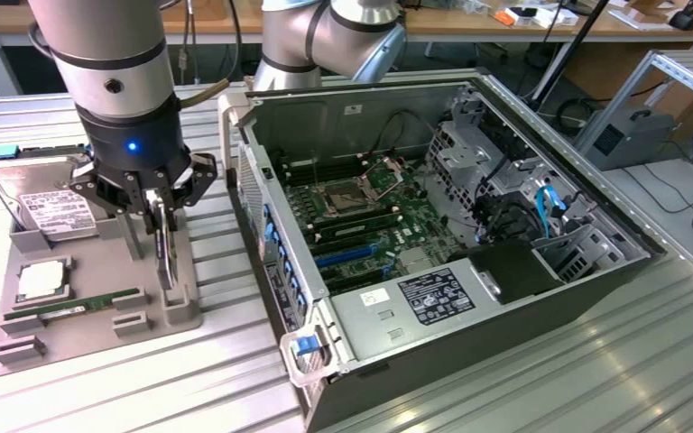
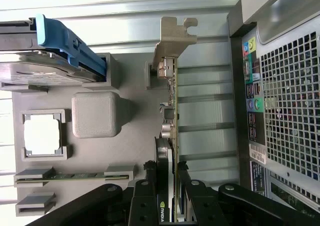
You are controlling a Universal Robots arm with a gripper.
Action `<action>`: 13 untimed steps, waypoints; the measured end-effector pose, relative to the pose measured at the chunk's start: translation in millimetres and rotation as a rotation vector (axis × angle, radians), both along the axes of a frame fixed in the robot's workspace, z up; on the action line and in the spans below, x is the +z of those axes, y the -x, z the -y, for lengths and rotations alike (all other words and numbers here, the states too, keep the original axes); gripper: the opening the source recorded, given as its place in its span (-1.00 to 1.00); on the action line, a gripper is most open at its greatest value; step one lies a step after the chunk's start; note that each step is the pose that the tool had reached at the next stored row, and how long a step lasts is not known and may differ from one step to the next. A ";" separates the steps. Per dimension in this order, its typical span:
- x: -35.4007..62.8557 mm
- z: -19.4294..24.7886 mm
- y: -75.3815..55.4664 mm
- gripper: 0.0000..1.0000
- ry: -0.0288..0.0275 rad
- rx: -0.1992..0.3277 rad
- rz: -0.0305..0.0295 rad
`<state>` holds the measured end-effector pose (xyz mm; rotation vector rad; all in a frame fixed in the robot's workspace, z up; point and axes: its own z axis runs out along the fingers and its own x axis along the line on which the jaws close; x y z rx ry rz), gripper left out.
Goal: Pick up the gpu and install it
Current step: 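Pick up the gpu and move the gpu toward the slot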
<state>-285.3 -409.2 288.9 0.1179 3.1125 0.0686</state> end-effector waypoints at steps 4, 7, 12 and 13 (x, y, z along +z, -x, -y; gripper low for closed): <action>1.4 0.0 0.0 -0.47 0.0000 0.000 0.0000; 2.3 0.0 0.0 -0.47 0.0001 0.000 0.0001; 3.2 0.0 0.0 -0.47 0.0000 0.000 0.0001; 3.3 0.0 0.0 -0.47 0.0000 0.000 0.0001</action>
